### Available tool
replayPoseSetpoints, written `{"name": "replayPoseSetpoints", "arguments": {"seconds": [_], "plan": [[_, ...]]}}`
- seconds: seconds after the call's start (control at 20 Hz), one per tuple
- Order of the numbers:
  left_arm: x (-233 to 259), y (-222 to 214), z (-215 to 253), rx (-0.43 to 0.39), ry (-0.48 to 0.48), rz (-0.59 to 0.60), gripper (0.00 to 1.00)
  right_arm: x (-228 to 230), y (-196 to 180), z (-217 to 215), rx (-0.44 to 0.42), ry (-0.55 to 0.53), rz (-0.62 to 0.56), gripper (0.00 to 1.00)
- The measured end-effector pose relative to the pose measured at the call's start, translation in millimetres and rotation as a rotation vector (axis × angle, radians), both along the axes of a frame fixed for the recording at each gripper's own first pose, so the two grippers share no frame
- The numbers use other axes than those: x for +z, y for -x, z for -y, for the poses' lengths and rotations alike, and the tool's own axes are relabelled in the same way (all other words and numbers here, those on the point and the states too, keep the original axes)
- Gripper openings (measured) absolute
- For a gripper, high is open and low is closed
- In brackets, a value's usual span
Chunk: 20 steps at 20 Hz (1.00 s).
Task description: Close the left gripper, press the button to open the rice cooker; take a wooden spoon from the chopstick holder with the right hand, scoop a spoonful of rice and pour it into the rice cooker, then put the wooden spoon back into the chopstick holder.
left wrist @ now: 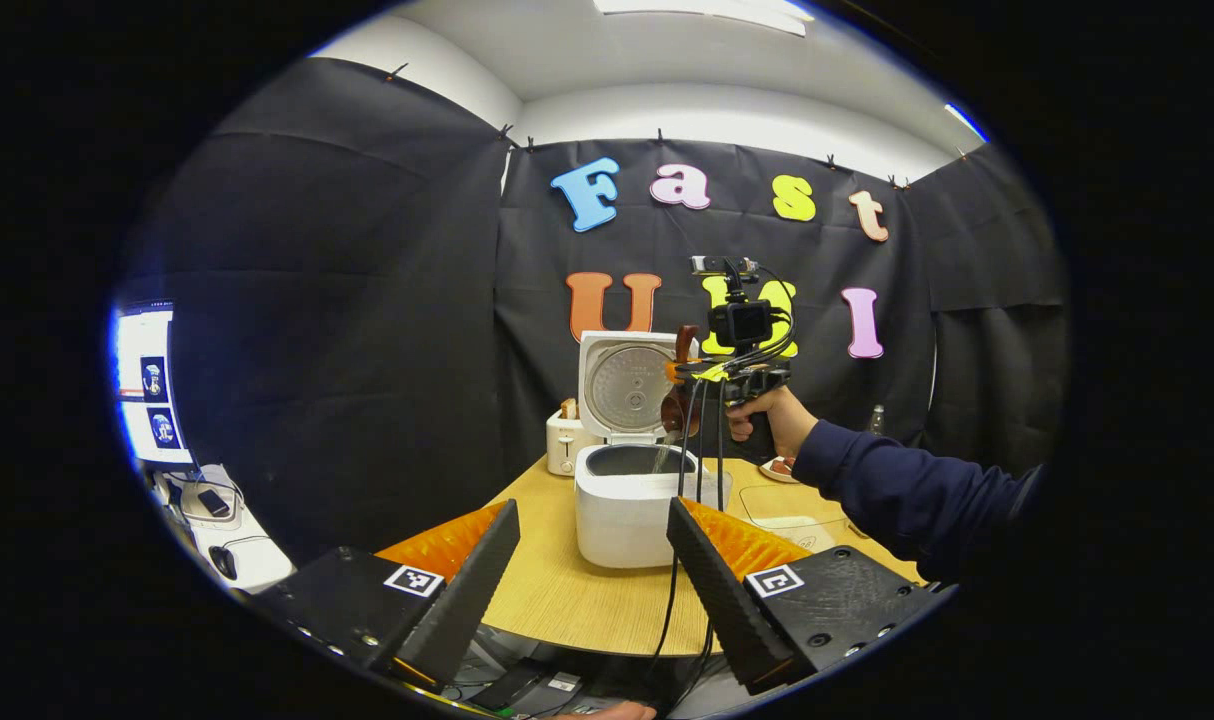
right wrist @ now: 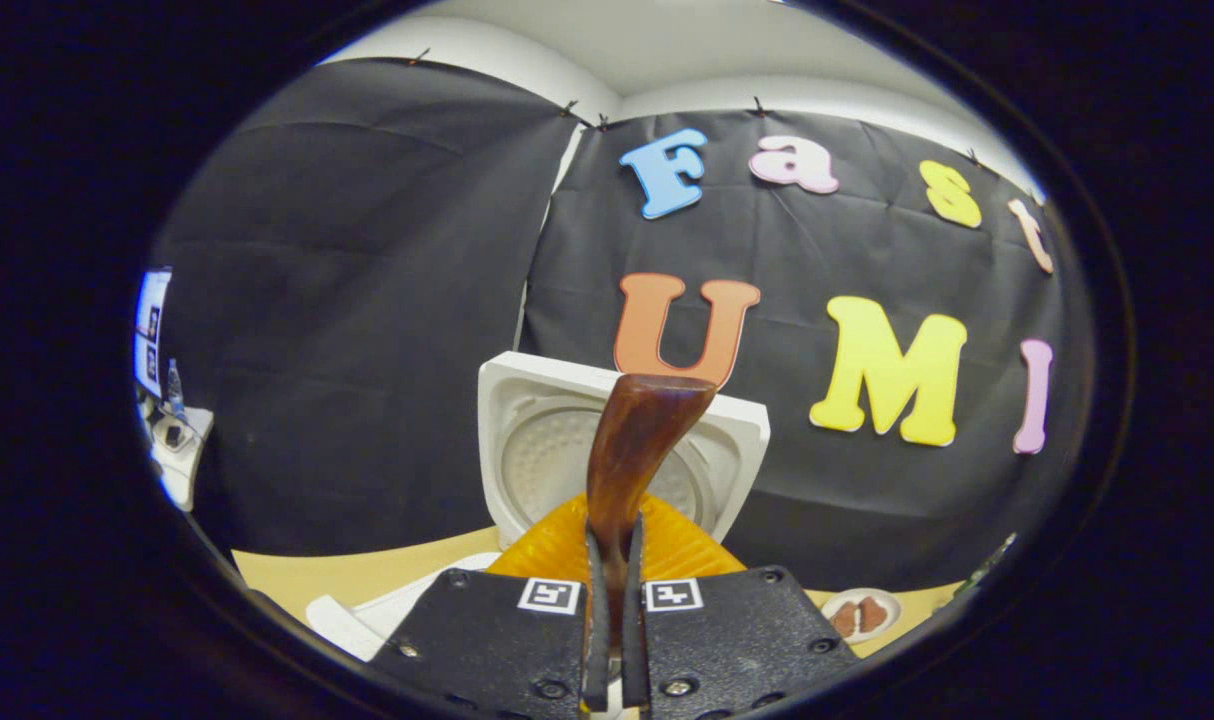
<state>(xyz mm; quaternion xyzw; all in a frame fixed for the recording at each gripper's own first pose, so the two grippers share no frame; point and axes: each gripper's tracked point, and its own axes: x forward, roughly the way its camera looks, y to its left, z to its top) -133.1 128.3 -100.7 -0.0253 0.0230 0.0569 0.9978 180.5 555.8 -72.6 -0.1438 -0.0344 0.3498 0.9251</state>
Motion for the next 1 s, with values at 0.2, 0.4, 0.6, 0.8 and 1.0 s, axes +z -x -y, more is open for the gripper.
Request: {"name": "replayPoseSetpoints", "arguments": {"seconds": [0.2,0.4,0.6,0.8,1.0], "plan": [[0,-4,3,-0.002,-0.012,-0.002,0.95,10,19,12,0.007,0.025,0.083,0.1],[4,-15,20,-0.005,-0.018,-0.003,0.94,24,24,46,-0.039,-0.014,0.088,0.11],[7,-35,31,-0.007,-0.021,0.01,0.94,38,30,101,-0.087,-0.096,0.02,0.11],[9,-55,43,-0.032,-0.046,0.018,0.95,40,38,162,-0.144,-0.125,-0.038,0.12],[20,-72,61,-0.062,-0.037,0.055,0.94,42,45,229,-0.218,-0.164,-0.057,0.12]]}}
